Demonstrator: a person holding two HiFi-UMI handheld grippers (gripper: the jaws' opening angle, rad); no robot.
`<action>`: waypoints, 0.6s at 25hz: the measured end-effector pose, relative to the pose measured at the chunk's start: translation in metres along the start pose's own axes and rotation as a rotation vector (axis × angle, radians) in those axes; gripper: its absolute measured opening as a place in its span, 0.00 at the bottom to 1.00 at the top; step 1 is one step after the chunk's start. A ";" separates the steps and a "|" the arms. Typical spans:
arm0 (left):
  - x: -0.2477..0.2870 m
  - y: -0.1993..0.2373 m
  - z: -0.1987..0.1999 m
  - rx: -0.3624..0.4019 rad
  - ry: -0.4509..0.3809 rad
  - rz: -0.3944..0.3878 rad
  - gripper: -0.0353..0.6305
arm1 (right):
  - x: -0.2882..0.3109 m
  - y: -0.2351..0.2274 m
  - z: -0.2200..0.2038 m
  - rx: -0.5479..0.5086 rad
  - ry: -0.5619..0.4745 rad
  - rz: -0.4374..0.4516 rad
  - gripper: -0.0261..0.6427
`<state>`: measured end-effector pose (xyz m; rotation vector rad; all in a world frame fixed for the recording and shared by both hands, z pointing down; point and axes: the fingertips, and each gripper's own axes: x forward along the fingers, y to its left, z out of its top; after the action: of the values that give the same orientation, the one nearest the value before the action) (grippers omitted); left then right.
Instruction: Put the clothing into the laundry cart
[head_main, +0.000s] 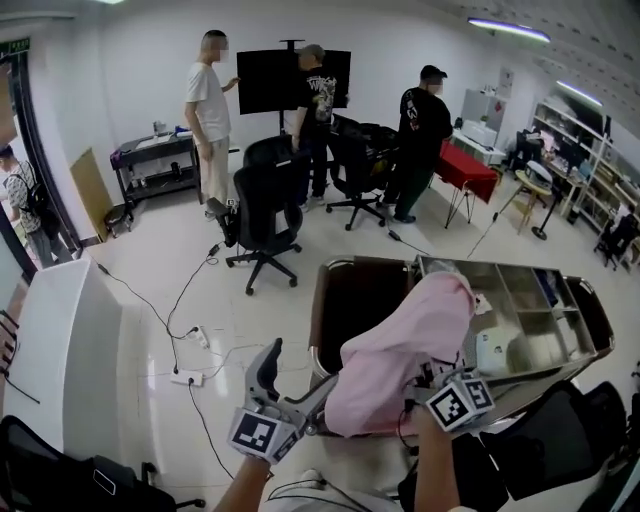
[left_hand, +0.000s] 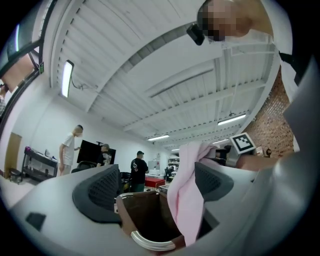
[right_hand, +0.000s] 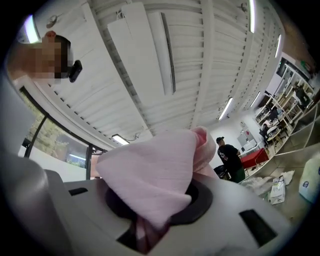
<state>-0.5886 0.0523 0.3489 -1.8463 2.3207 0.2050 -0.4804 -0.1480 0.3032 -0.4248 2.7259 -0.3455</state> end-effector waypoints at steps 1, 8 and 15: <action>0.002 0.000 0.004 -0.017 0.001 0.001 0.74 | 0.014 -0.004 -0.012 -0.003 0.033 -0.009 0.23; 0.020 0.002 -0.016 -0.028 0.022 0.093 0.74 | 0.057 -0.028 -0.144 -0.106 0.558 -0.007 0.55; 0.045 -0.011 -0.028 -0.033 0.062 0.142 0.74 | 0.038 -0.030 -0.124 -0.030 0.451 0.088 0.78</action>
<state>-0.5890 0.0011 0.3662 -1.7274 2.5072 0.2088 -0.5538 -0.1662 0.4122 -0.2566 3.1786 -0.4197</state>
